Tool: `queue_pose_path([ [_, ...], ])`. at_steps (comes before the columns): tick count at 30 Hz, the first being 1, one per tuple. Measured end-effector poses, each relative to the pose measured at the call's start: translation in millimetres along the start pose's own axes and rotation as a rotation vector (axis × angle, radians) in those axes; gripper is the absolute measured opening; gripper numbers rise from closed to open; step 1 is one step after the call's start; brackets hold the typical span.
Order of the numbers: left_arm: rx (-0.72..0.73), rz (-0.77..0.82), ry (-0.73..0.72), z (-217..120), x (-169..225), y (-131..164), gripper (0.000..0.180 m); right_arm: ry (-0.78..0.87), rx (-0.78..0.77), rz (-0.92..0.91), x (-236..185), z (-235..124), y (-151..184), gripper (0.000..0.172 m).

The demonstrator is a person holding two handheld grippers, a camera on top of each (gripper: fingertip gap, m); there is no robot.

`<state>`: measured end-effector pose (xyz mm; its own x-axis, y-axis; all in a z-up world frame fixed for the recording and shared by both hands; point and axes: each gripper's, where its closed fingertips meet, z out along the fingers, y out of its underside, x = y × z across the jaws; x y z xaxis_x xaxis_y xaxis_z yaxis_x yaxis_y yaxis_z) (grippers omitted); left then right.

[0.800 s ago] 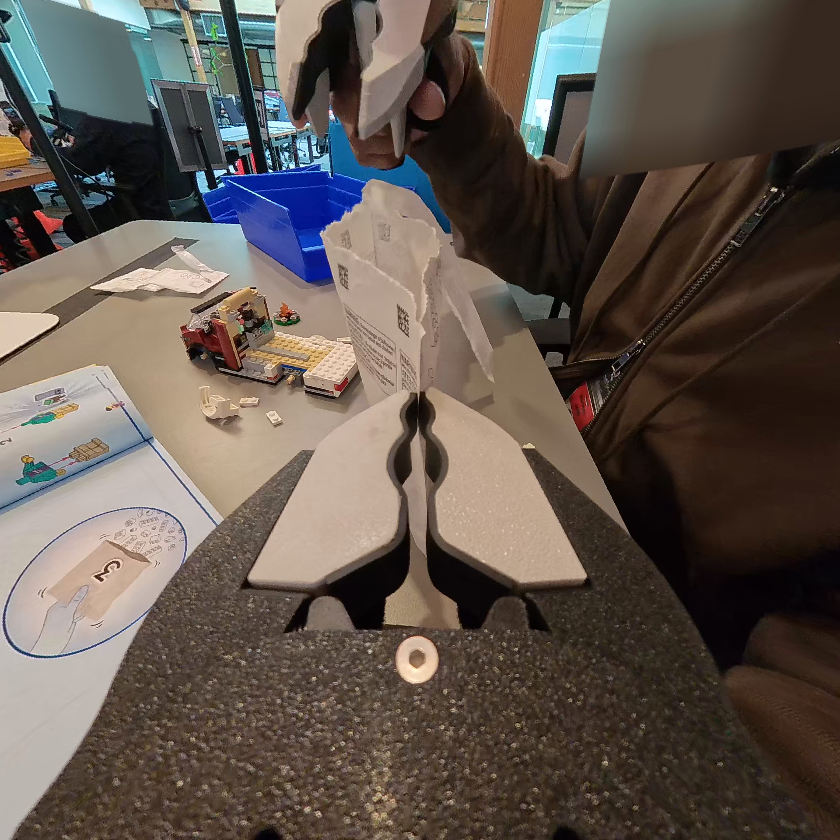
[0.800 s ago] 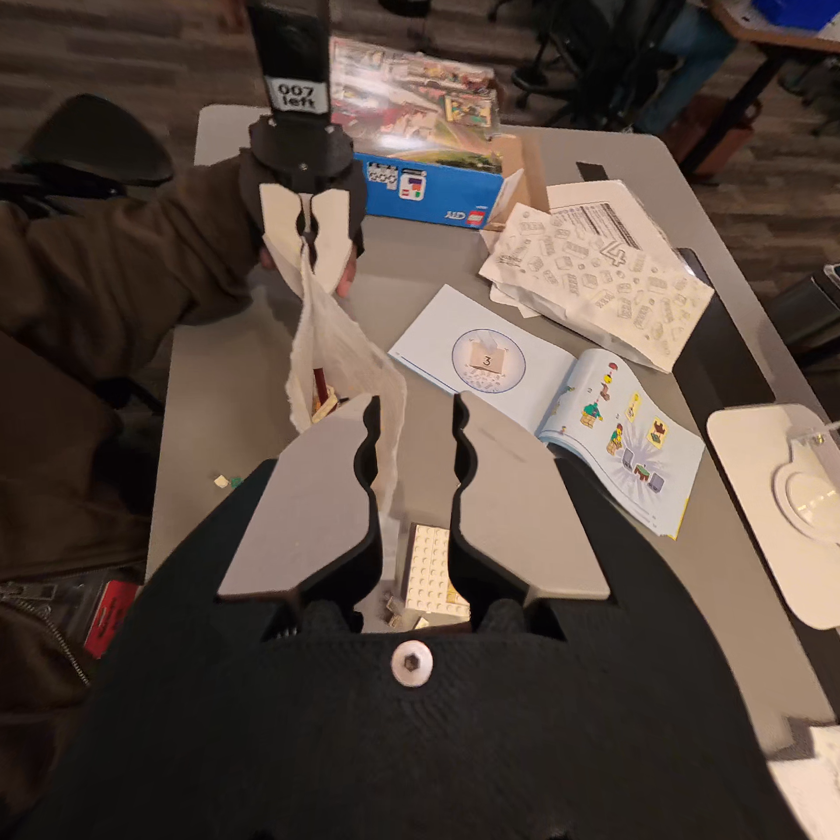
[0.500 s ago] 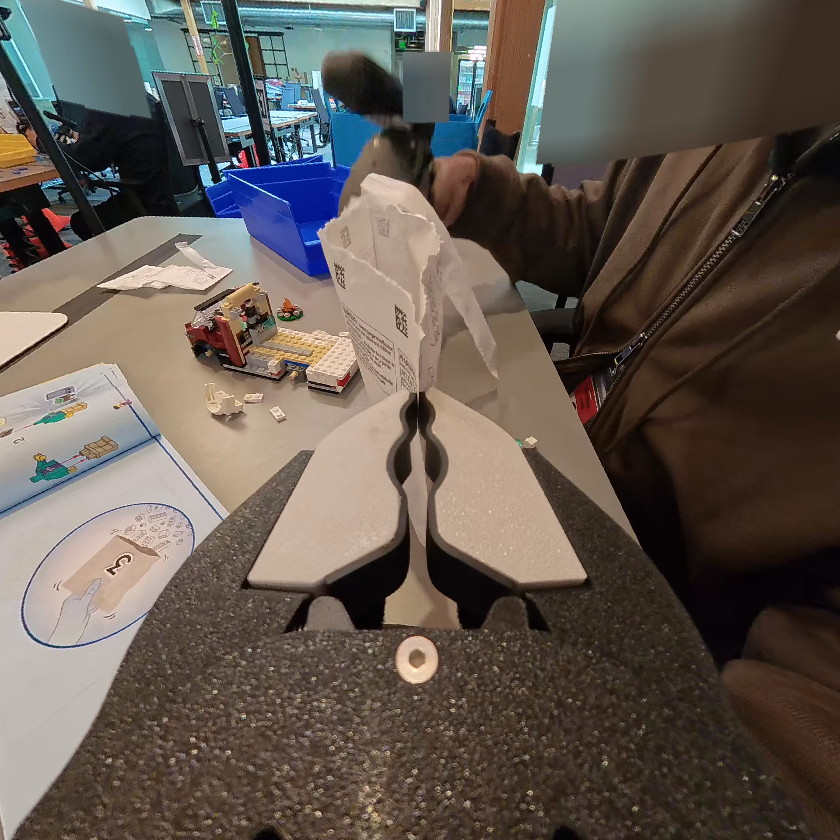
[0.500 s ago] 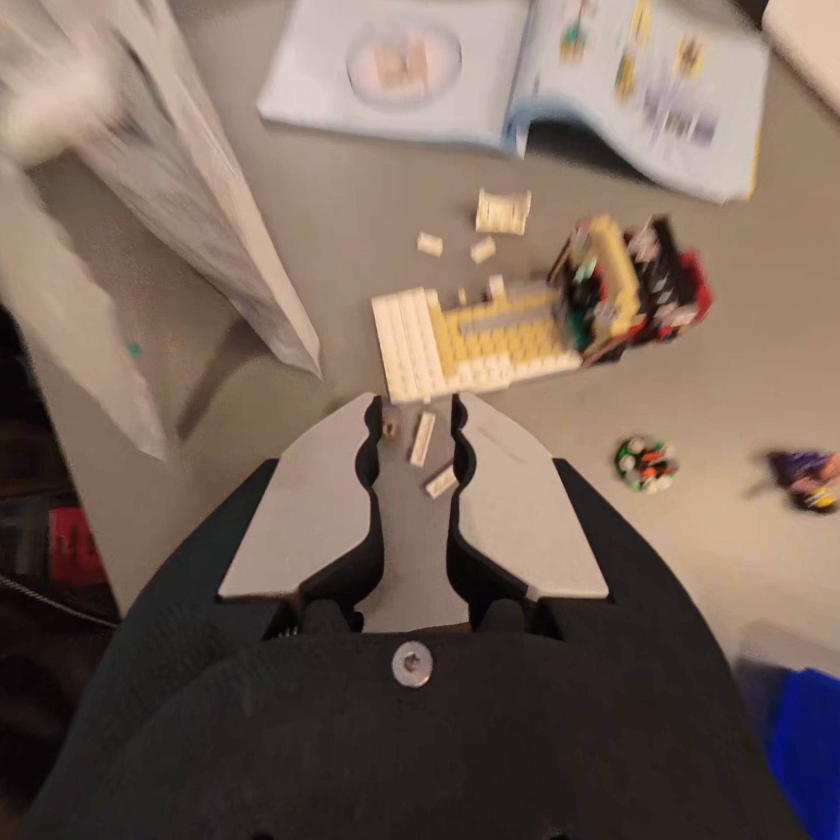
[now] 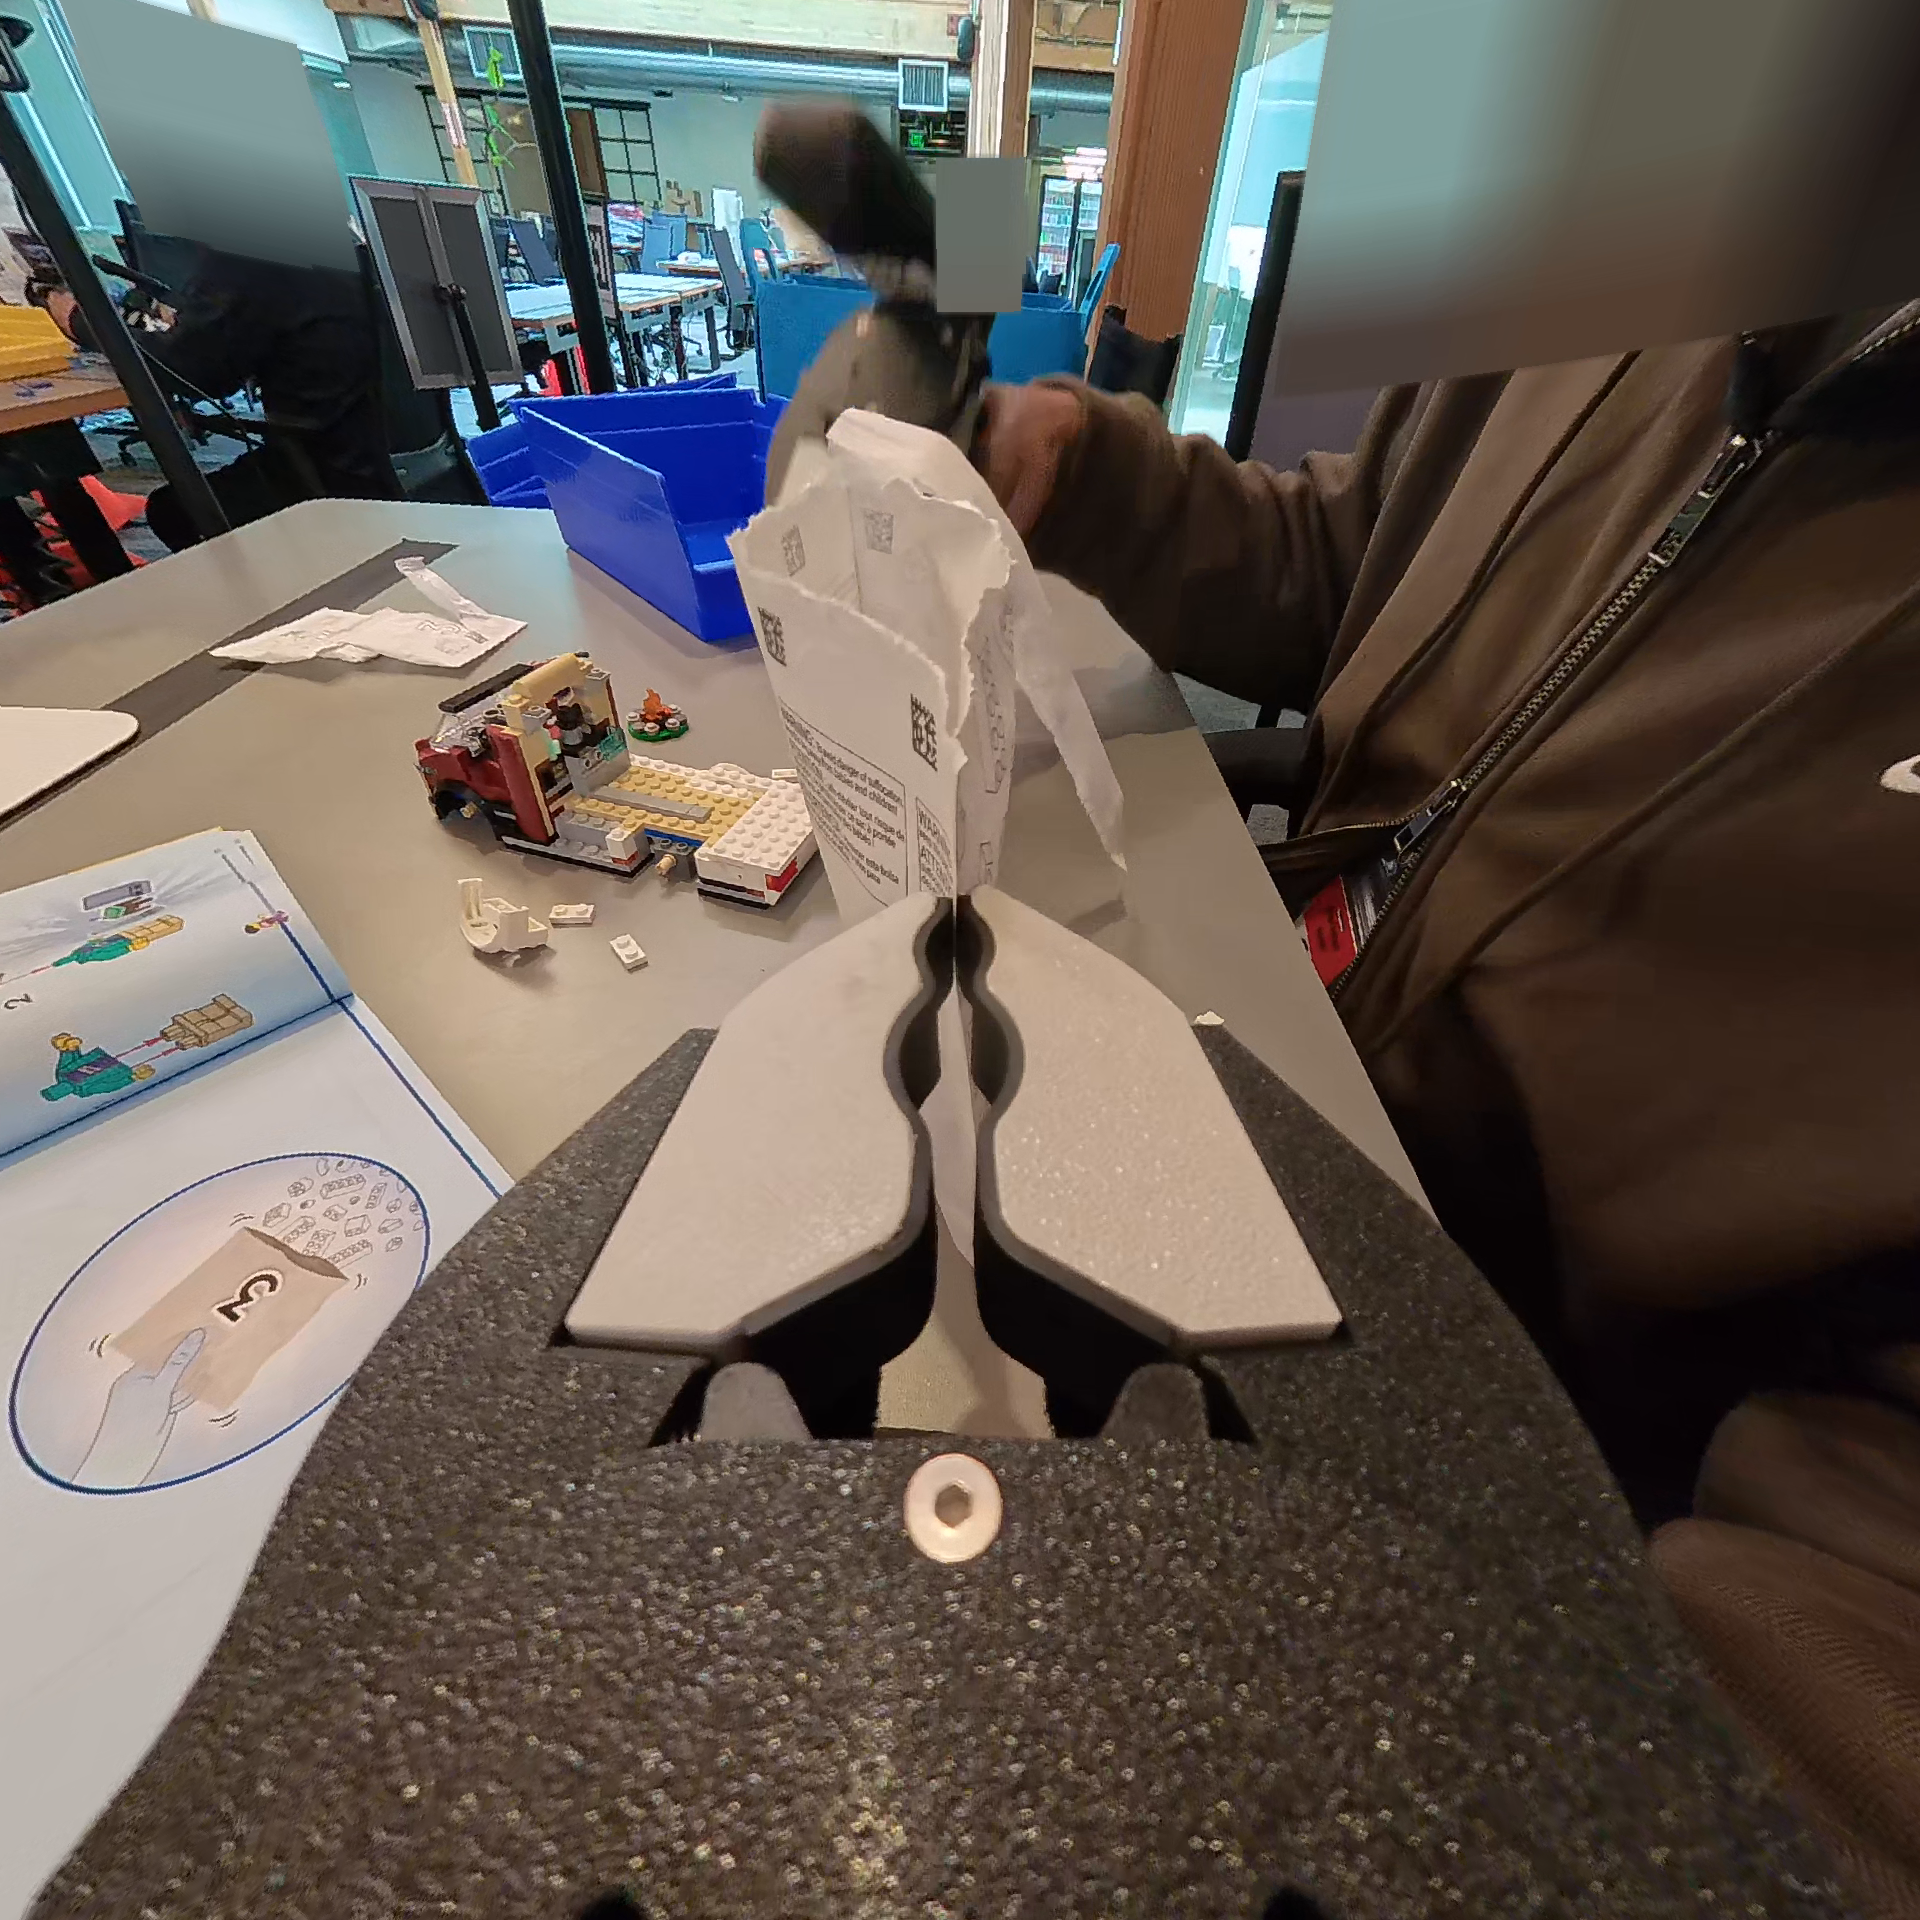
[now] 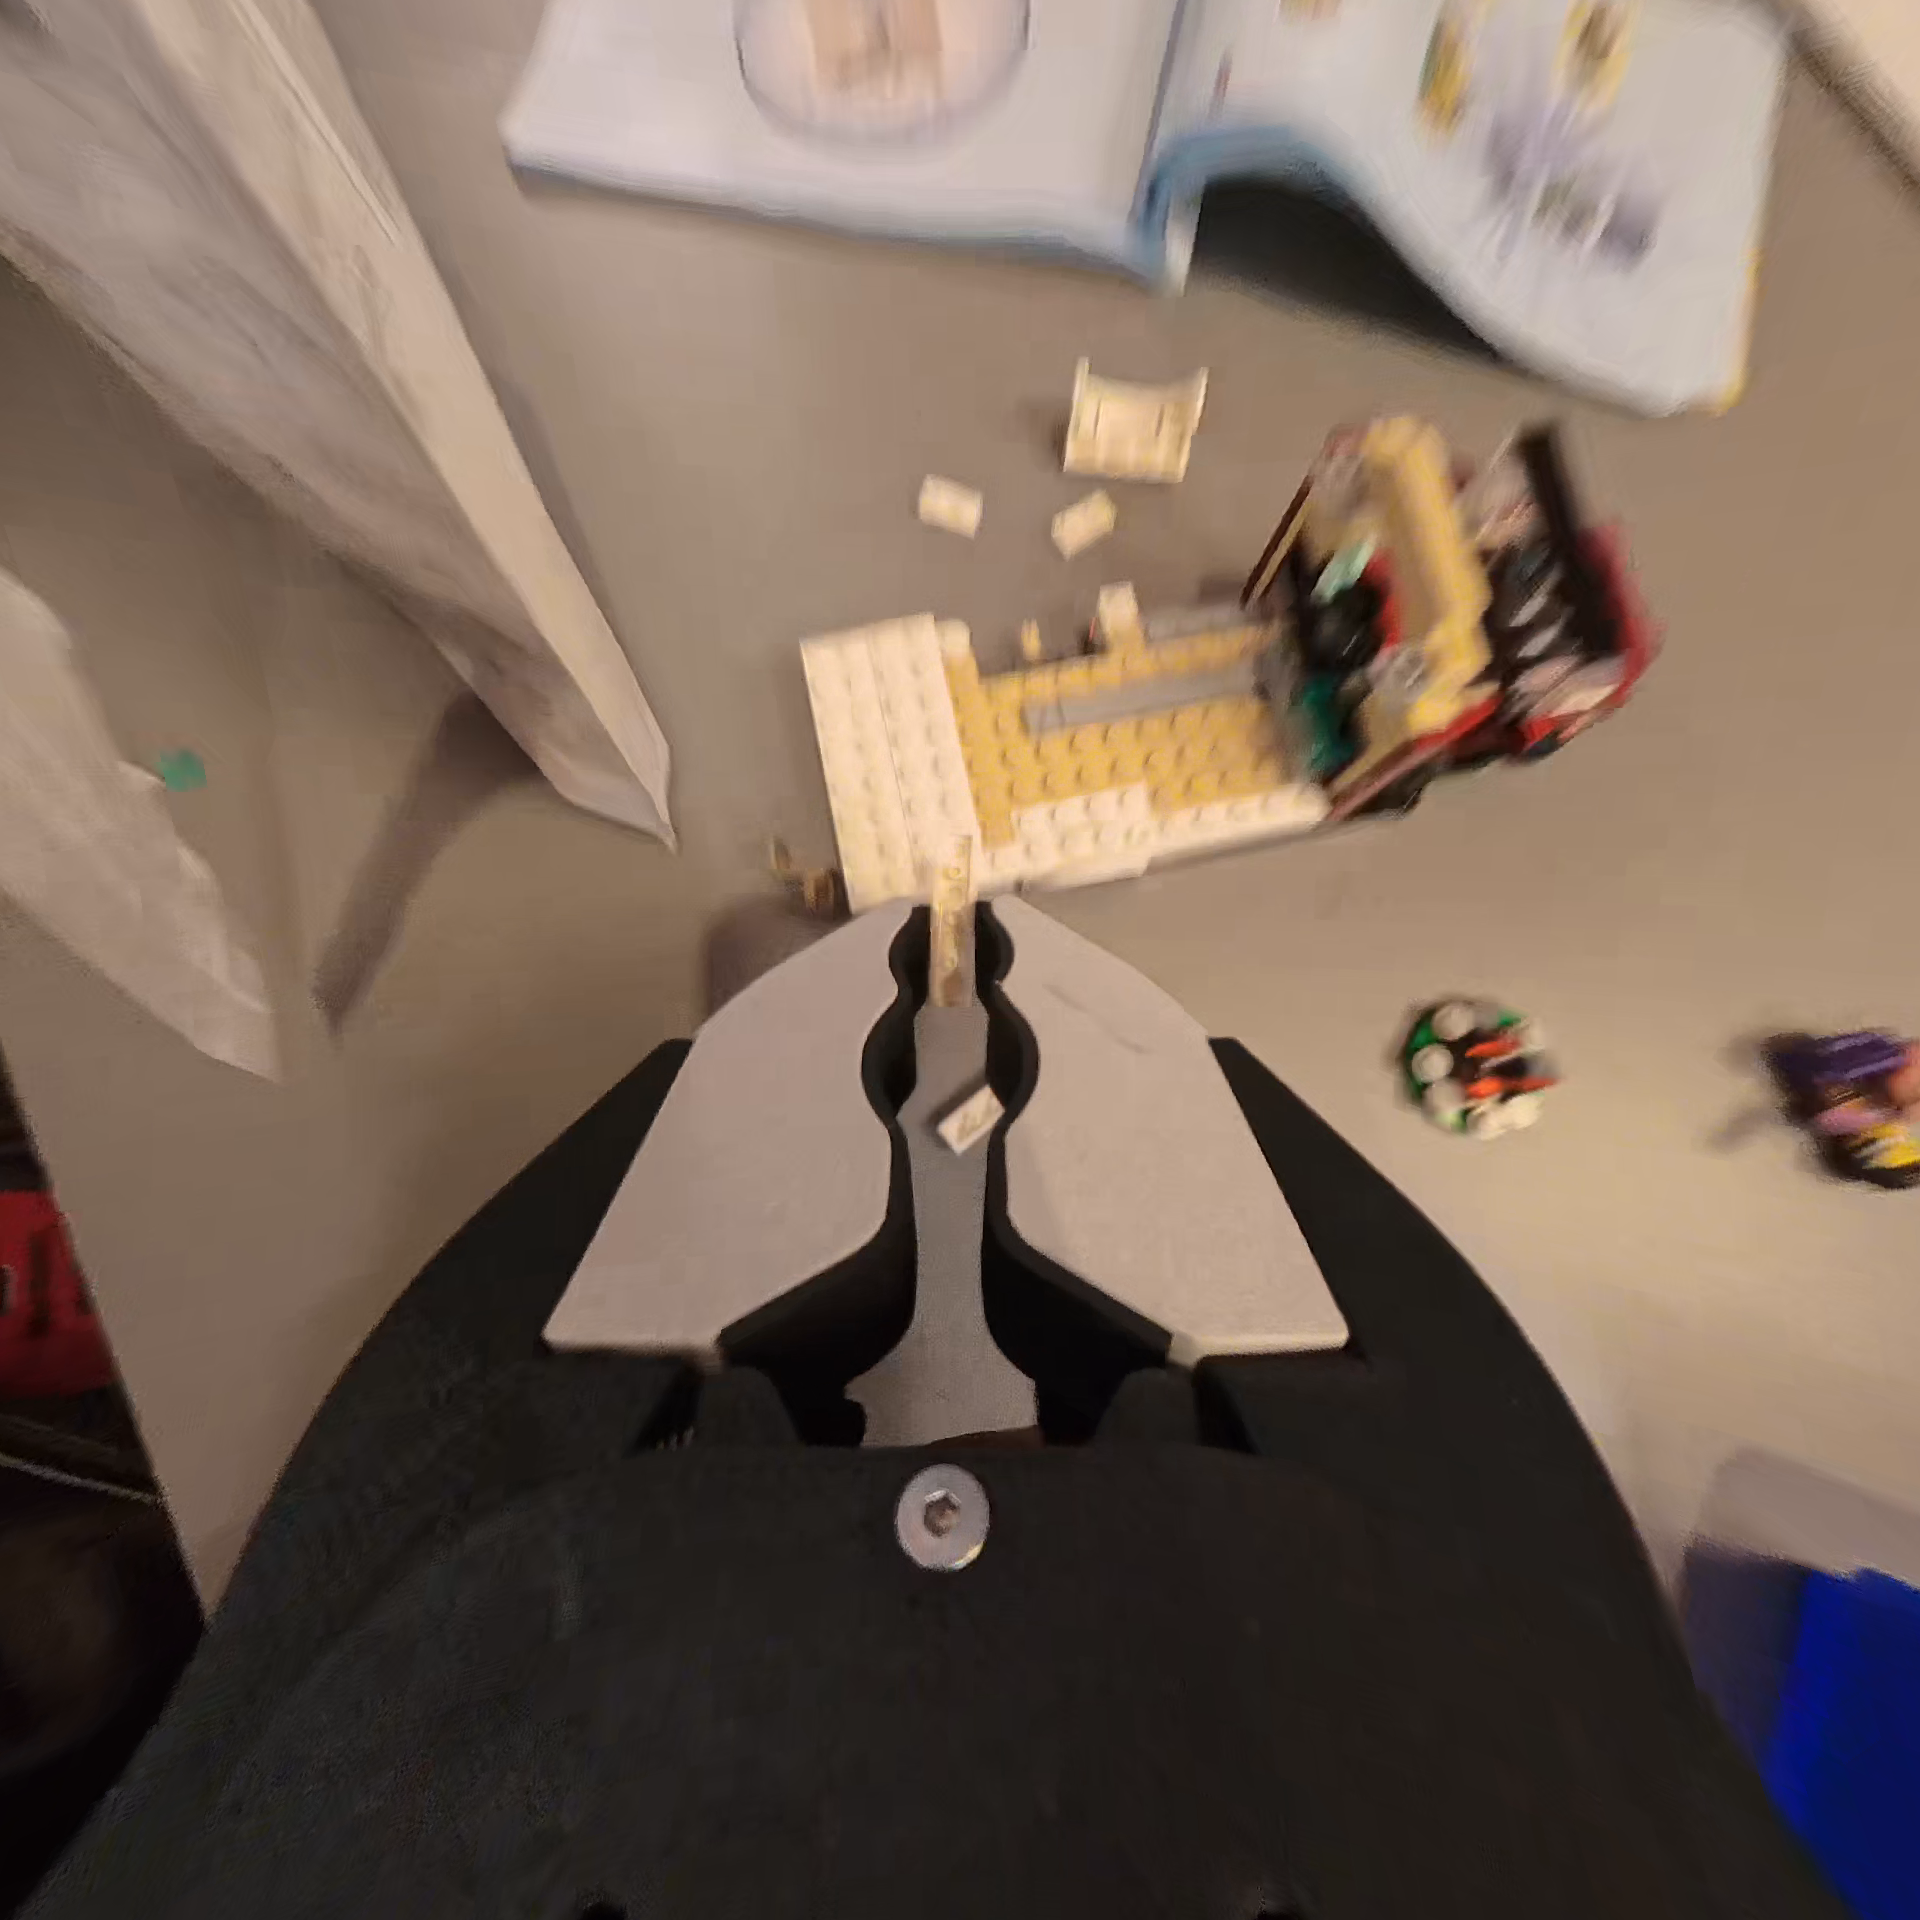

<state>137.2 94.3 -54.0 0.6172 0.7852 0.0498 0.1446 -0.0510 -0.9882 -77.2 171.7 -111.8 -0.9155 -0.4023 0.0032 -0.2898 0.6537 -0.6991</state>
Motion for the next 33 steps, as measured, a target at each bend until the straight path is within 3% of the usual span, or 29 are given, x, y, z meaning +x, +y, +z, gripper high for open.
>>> queue_pose_path([
  [4, -0.001, 0.001, 0.001, 0, 0, 0, 0.000, -0.021, 0.262, -0.150, -22, -54, -97, 0.008],
  [6, -0.001, 0.001, 0.003, 1, 1, 0, 0.000, -0.066, 0.303, -0.266, -49, -62, -135, 0.008],
  [9, 0.000, 0.000, 0.000, 0, 0, 0, 0.000, -0.135, 0.256, -0.391, -84, -47, -161, 0.013],
  [11, 0.000, 0.000, -0.001, 0, 0, 0, 0.000, -0.113, 0.227, -0.408, -85, -37, -163, 0.023],
  [15, -0.009, 0.009, -0.002, -1, 0, 0, 0.000, -0.074, 0.260, -0.256, -53, -42, -139, 0.024],
  [19, -0.028, 0.024, -0.038, -9, -2, 1, 0.000, 0.012, 0.168, -0.026, -17, -30, -61, 0.022],
  [22, -0.017, 0.032, -0.080, -19, -5, -2, 0.000, 0.009, 0.047, 0.117, -22, 2, 1, 0.023],
  [24, 0.002, 0.036, -0.096, -23, -6, -4, 0.000, 0.020, -0.015, 0.155, -29, 21, 26, 0.023],
  [33, 0.014, 0.001, -0.118, -25, -14, -1, 0.000, 0.088, -0.072, 0.159, -34, 55, 42, 0.022],
])
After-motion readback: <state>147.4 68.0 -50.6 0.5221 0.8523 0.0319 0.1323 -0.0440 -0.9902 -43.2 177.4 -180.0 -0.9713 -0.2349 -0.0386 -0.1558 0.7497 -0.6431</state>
